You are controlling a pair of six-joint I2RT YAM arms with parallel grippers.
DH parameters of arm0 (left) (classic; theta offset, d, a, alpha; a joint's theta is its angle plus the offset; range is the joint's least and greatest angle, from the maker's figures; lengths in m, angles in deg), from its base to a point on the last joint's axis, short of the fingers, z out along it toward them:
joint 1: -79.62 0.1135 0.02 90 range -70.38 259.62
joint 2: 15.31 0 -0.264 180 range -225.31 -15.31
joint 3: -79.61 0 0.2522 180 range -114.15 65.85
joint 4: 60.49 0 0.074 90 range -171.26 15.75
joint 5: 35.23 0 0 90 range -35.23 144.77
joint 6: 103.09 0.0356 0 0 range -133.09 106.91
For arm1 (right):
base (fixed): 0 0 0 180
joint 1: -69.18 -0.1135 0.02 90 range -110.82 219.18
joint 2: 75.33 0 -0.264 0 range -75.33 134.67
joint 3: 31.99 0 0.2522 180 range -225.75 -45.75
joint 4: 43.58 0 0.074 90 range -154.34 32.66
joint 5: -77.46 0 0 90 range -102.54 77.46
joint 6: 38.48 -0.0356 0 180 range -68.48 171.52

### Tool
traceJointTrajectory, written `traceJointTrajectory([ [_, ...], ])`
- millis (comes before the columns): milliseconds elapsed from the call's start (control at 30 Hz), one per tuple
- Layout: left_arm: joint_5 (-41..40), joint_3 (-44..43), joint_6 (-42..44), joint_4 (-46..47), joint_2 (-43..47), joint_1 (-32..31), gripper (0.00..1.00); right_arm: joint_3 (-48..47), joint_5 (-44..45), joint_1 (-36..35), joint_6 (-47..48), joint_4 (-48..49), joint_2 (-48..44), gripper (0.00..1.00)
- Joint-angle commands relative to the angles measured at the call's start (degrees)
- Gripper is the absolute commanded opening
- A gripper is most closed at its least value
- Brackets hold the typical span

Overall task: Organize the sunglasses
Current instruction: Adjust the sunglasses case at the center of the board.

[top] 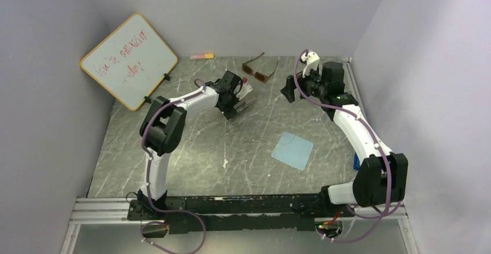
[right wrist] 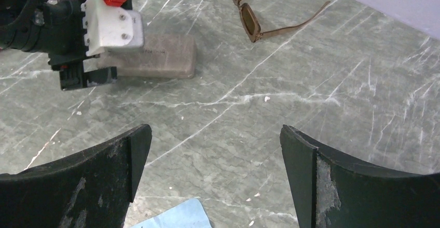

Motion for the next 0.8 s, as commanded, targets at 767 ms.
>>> traceJointTrajectory([
  [767, -8.53, -10.60, -1.93, 1.60, -6.19, -0.23, 0.97, 0.47, -2.21, 0.98, -1.06, 3.37, -0.57, 1.00],
])
